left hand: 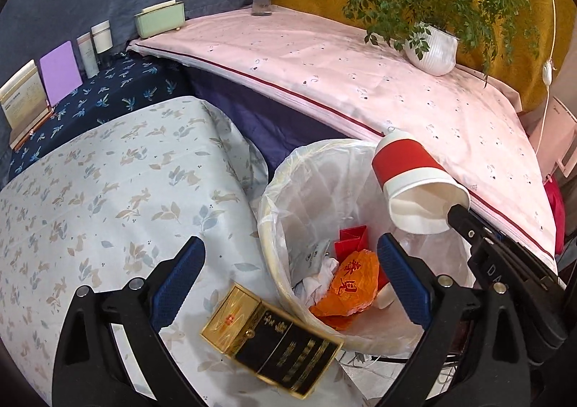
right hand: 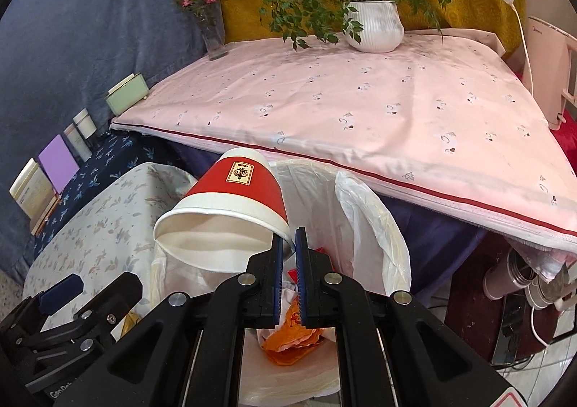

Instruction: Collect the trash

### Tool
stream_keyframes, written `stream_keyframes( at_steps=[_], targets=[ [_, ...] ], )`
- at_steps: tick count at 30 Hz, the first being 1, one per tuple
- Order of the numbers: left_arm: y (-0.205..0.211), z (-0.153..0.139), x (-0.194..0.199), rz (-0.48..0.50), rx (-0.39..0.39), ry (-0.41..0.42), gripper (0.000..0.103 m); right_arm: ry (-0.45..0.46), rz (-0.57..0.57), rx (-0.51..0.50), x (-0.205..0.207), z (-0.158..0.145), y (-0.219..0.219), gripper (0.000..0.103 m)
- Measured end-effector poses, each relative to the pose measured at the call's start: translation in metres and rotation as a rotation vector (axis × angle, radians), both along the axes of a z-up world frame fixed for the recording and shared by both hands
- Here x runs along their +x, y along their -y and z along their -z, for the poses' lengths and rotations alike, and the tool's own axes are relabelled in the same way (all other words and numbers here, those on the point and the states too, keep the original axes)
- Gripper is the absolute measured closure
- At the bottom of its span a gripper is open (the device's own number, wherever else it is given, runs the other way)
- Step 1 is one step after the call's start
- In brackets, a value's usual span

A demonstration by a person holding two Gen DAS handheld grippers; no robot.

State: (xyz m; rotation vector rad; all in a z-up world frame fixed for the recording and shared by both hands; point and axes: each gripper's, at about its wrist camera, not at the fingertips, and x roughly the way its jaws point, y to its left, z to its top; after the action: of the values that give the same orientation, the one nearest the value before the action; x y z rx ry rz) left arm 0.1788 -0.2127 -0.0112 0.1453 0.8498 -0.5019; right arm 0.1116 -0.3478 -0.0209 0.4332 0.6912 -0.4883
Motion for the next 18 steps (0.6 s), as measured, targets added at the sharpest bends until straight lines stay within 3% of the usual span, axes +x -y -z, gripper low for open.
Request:
stream_keyframes(
  at_steps=[6,16,18],
  targets=[
    [-0.012,0.003,0.004,-0.031,0.006,-0.010,0.011,-0.013,-0.013,0.005,0.002,0.008,-0.003,0.096],
    [-0.087,0.033,-0.038,-0.082,0.051,-0.050,0.012,-0.042,-0.041,0.005,-0.011,0.021,-0.011,0.096],
    [-0.091,0.039,-0.043,-0.074,0.031,-0.078,0.011,-0.043,-0.044,0.013,-0.015,0.024,-0.012,0.096]
  ],
)
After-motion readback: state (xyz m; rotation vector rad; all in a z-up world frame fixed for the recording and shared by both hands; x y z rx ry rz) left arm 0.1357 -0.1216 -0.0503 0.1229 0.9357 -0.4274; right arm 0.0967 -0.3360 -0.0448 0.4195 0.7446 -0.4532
